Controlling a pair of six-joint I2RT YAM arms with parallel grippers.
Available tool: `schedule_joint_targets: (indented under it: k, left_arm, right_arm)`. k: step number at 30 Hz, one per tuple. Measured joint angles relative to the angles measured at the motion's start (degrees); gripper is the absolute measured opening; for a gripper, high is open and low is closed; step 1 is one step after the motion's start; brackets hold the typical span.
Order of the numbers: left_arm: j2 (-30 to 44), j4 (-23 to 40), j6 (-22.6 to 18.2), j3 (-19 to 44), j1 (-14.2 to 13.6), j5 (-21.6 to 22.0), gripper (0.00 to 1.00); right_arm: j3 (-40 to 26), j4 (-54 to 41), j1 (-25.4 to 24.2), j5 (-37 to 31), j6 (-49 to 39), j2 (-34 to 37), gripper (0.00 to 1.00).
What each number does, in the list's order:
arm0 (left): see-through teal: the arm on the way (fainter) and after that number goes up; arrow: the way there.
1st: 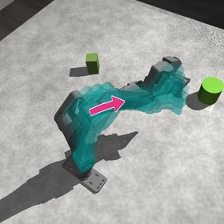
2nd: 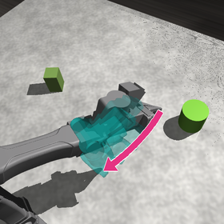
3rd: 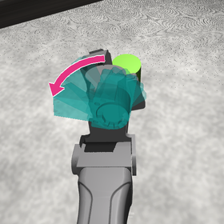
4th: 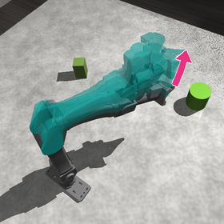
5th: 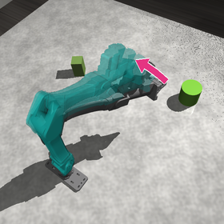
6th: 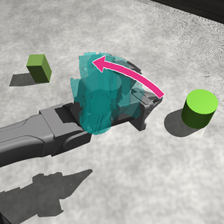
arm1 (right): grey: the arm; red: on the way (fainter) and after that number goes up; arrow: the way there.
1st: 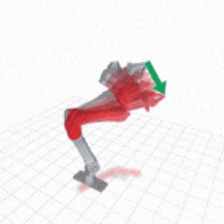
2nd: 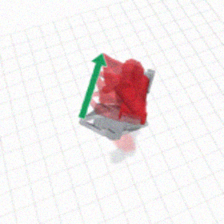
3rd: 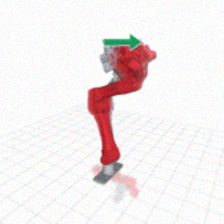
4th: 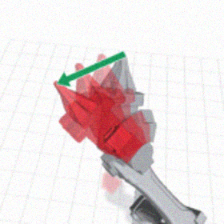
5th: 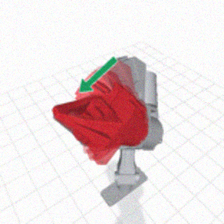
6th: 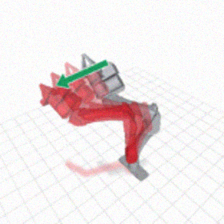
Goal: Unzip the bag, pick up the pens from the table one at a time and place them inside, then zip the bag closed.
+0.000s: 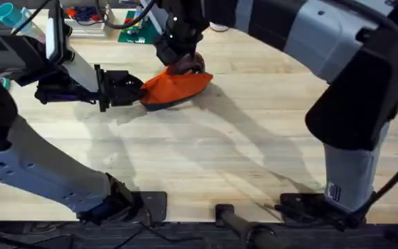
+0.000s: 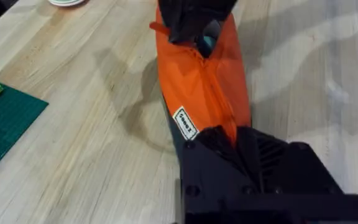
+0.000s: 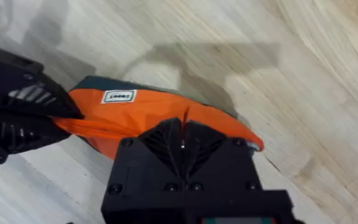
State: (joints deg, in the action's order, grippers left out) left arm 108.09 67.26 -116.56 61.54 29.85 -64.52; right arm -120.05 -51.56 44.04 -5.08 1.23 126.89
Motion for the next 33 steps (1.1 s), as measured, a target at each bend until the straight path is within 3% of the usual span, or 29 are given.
schedule_joint_targets:
  k: [7,19,33]
  left_arm:
    - [0.01,0.01,-0.01,0.00,0.00,0.01,0.043]
    - [0.02,0.83,-0.01,0.00,0.04,1.13,0.043]
    - [0.02,0.83,0.00,0.00,0.04,1.15,0.043]
  right_arm:
    - [0.00,-0.37,-1.84,0.21,-0.02,0.00,0.031]
    - [-0.02,0.10,-8.73,-5.75,-0.42,-0.02,0.030]
    - [-0.02,0.10,-8.57,-6.11,-0.42,0.00,0.030]
